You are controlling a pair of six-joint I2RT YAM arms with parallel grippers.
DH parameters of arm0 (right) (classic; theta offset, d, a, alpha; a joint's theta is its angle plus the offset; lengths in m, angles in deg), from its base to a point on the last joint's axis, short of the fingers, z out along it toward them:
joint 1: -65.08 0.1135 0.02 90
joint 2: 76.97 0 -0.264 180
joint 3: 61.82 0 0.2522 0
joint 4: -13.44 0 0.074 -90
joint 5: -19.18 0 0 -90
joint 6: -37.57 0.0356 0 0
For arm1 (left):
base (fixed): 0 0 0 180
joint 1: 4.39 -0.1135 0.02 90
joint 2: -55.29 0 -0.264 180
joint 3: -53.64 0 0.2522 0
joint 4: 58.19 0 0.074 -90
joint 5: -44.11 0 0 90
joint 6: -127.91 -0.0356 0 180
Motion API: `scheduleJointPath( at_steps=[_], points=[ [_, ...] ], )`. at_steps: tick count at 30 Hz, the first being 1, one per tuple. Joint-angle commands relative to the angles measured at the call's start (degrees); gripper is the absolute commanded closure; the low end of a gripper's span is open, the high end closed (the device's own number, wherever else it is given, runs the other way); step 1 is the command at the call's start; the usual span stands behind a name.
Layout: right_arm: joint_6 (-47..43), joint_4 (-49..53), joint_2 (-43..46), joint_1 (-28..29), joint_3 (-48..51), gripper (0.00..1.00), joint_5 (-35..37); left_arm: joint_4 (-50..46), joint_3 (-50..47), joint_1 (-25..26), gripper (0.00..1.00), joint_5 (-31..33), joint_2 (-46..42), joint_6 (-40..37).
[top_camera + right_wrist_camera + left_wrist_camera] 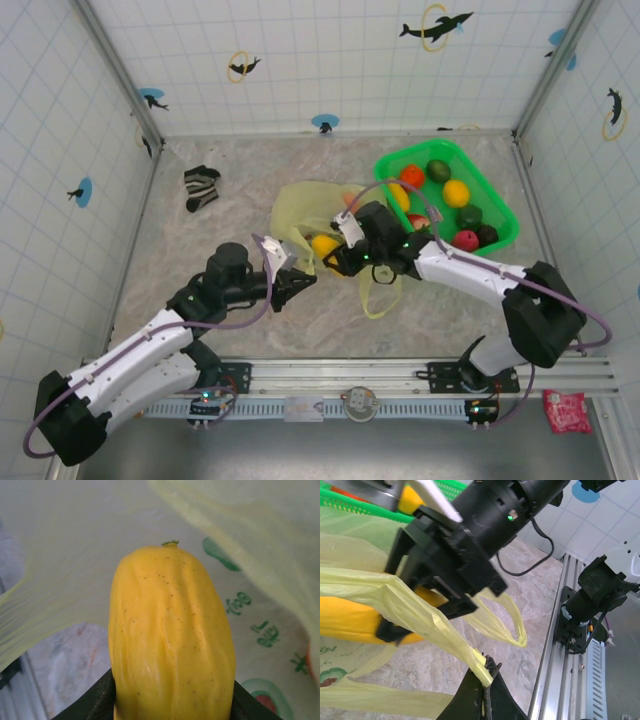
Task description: Place the fake fruits into the plastic bag and tie a complex knot
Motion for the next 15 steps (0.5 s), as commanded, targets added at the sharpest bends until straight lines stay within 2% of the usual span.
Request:
scheduleJointPath(
  at_steps=[1, 3, 6, 11, 15],
  points=[
    [-1.20, 1.79, -2.93, 1.02, -5.67, 0.55, 11.75, 0.92, -0.83, 0.34, 1.00, -1.50, -1.00, -1.17],
    [-1.66, 2.49, -5.65, 3.09, -9.11, 0.53, 20.90, 1.10, -0.86, 0.32, 1.00, -1.61, -0.82, -1.09],
    [-0.05, 3.59, -10.61, 4.37, -14.14, 0.52, 29.24, 1.53, -0.87, 0.34, 1.00, -2.11, -0.33, -0.65],
    [3.51, 1.88, -16.66, 4.90, -18.89, 0.52, 37.02, 1.13, -1.00, 0.34, 1.00, 0.05, -0.38, -0.54],
    [2.71, 1.14, -19.21, 6.67, -20.96, 0.36, 41.19, 0.49, -1.04, 0.34, 1.00, 1.12, -0.37, -0.63]
  ],
)
